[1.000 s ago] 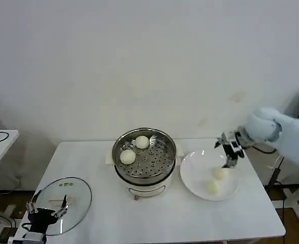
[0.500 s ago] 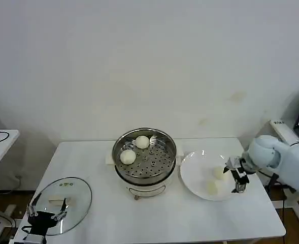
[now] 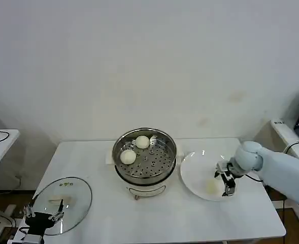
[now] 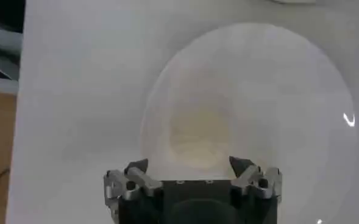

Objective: Take steamed baozi put them in steamer then cover it.

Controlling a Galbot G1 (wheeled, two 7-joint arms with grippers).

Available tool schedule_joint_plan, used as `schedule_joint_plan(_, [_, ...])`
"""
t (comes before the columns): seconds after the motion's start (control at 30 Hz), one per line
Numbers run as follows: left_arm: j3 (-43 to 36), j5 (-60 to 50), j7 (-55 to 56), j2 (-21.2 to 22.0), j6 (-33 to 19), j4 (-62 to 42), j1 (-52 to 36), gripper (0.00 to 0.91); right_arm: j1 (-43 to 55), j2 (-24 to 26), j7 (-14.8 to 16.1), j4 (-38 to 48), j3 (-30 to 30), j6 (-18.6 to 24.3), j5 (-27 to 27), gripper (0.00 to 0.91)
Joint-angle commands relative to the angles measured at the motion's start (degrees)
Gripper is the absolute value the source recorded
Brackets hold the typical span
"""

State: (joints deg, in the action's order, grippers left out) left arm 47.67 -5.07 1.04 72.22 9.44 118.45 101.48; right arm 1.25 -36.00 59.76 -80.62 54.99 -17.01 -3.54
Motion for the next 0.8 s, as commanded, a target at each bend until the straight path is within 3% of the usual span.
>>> schedule_joint_plan(0.03, [0.0, 0.0, 0.0, -0.1, -0.1, -0.3, -0.1, 0.907, -1.3, -4.3, 0.0, 3.9, -0.5, -0.1, -0.4, 0.907])
schedule_joint_plan(0.1, [0.0, 0.1, 0.0, 0.0, -0.1, -0.4, -0.2, 0.907, -1.3, -4.4, 0.1, 3.9, -0.4, -0.3, -0.5, 0.887])
schedule_joint_plan(0.2, [0.0, 0.1, 0.0, 0.1, -0.1, -0.5, -0.4, 0.907, -1.3, -4.4, 0.0, 3.9, -0.2, -0.7, -0.7, 0.786])
schedule_joint_plan(0.57, [-0.1, 0.1, 0.0, 0.2, -0.2, -0.5, -0.4, 0.907, -1.8, -4.1, -0.7, 4.1, -0.7, -1.7, -0.9, 0.685])
schedule_joint_plan(0.8, [0.1, 0.1, 0.1, 0.3, -0.2, -0.2, -0.1, 0.907, -1.9, -3.3, -0.7, 3.3, -1.5, -2.0, -1.2, 0.564])
